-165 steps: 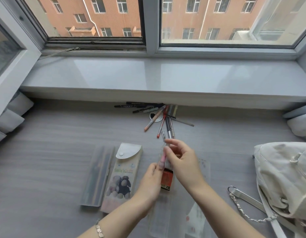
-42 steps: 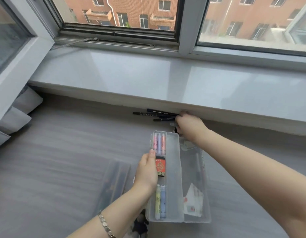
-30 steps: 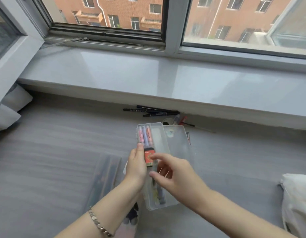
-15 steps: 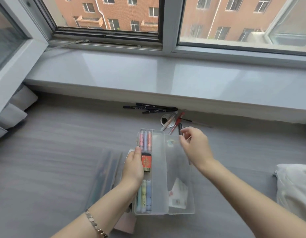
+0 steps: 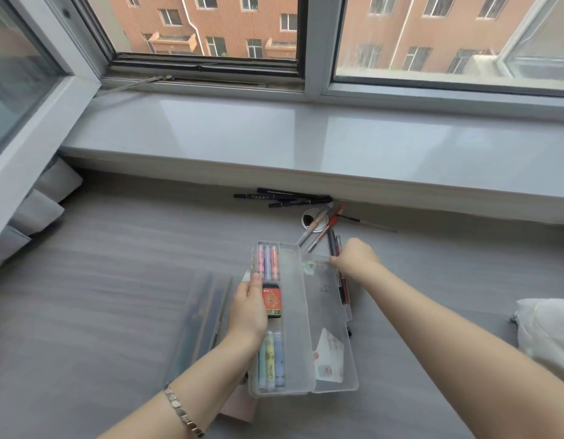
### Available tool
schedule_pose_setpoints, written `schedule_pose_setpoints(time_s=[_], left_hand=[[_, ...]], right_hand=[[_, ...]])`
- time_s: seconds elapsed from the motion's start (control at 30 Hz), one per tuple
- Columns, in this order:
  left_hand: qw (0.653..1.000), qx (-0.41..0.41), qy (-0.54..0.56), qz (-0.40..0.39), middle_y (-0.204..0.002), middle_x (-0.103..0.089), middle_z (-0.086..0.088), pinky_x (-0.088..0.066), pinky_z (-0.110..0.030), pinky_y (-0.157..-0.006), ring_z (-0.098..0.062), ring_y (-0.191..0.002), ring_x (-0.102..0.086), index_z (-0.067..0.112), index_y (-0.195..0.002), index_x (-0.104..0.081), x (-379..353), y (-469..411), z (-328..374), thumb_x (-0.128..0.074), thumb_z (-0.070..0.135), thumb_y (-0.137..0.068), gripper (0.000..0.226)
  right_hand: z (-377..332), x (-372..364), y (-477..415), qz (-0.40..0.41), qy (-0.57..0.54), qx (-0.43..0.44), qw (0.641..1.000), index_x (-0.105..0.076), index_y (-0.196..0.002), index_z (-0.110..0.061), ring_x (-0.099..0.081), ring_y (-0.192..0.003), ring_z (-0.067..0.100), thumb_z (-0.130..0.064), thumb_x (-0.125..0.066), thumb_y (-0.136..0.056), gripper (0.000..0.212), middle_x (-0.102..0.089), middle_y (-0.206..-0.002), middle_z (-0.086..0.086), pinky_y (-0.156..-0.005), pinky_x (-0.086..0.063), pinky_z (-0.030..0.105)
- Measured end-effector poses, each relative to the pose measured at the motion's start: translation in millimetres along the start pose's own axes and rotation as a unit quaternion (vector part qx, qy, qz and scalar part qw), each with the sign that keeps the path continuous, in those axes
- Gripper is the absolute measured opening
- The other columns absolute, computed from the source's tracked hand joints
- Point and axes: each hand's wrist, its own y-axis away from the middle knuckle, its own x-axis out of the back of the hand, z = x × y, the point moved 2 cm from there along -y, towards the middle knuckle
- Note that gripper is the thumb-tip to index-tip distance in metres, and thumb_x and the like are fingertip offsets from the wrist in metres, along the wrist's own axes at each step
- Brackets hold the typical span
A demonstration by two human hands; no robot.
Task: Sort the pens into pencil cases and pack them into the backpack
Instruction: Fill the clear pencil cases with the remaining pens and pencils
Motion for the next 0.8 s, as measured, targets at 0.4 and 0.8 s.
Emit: schedule_pose_setpoints(time_s=[0.4, 0.8], left_hand=[[1.0, 0.007, 0.023, -0.017, -0.088, -0.062, -0.001, -0.042, -0.023, -0.069, -0.013, -0.081, -0.057, 0.008, -0.115, -0.055, 6, 11, -5, -0.024, 0.036, -0.1, 0.044], [0.996, -0.072, 0.048, -0.022, -0.085, -0.057, 0.01, -0.036, -0.012, -0.062, 0.004, -0.077, -0.05, 0.025, -0.094, -0.052, -11, 36, 6, -0.023, 0.033, -0.1, 0.031]], right_hand=[[19, 30, 21, -0.003, -0.073, 0.046, 0.996, -0.054, -0.066, -0.002, -0.053, -0.058, 0.023, -0.015, -0.056, -0.085, 0.023, -0.054, -0.06, 0.007, -0.046, -0.036, 0.023], [9, 15, 144, -0.044, -0.198, 0.185, 0.962, -0.061, -0.075, -0.001, -0.047, -0.052, 0.016, -0.019, -0.057, -0.085, 0.021, -0.06, -0.067, 0.016, -0.055, -0.04, 0.028]])
